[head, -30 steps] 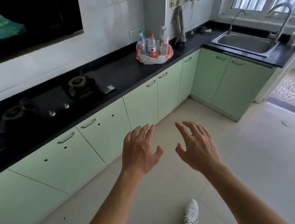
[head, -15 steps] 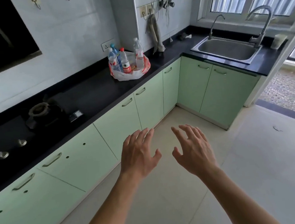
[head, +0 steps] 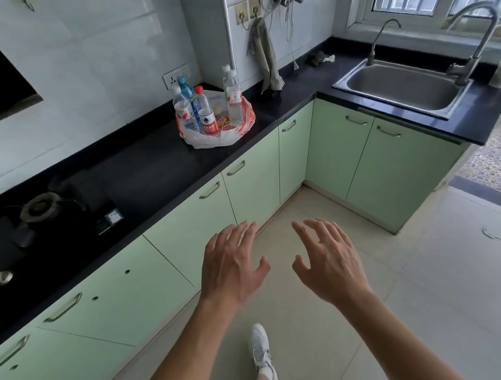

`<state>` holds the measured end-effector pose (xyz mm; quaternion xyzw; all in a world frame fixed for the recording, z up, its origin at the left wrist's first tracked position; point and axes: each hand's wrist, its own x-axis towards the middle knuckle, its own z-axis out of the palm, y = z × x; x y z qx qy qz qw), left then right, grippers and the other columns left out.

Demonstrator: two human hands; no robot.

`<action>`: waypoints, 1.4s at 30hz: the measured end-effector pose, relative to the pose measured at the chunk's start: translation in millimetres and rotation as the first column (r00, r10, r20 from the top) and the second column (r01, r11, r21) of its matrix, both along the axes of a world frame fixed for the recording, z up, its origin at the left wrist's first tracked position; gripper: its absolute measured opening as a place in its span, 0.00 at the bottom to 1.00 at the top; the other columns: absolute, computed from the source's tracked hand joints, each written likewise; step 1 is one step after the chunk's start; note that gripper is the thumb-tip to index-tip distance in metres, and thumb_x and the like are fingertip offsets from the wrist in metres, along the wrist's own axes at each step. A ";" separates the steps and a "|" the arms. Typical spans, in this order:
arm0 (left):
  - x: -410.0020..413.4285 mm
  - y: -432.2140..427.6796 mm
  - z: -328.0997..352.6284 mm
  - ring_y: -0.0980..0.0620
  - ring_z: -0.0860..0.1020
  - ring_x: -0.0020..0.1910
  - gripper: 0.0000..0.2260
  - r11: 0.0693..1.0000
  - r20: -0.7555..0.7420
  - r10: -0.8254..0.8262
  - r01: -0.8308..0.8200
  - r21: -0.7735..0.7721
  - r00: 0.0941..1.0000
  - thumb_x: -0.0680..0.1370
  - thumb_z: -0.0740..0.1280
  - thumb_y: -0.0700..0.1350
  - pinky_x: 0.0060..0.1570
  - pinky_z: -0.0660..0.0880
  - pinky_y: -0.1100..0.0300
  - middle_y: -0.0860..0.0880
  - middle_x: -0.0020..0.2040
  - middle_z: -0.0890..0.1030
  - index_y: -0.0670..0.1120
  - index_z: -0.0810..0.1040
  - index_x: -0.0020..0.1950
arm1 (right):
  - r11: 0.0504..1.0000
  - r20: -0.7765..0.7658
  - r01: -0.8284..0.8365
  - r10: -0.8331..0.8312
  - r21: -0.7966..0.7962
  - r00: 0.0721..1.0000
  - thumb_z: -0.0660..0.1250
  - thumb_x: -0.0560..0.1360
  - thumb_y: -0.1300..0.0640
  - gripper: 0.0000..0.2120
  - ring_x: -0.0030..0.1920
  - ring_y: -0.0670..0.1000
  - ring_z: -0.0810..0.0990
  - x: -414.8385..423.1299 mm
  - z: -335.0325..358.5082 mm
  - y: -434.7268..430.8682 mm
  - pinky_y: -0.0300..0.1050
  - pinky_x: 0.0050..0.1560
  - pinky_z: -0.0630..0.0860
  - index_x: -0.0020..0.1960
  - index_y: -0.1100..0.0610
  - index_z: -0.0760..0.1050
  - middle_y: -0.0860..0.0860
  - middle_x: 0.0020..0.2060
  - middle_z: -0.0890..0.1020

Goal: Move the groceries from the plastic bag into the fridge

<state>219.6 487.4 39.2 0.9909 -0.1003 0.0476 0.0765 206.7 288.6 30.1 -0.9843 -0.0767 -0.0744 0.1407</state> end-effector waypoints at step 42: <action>514.9 18.9 -26.1 0.48 0.74 0.68 0.30 0.959 0.001 0.272 -0.271 -0.085 0.962 0.75 0.65 0.59 0.65 0.74 0.50 0.48 0.69 0.77 0.47 0.70 0.73 | 0.977 -0.005 -0.211 0.211 -0.024 0.978 0.72 0.71 0.50 0.30 0.66 0.60 0.76 582.5 -5.9 -1.6 0.61 0.66 0.74 0.71 0.55 0.71 0.57 0.63 0.79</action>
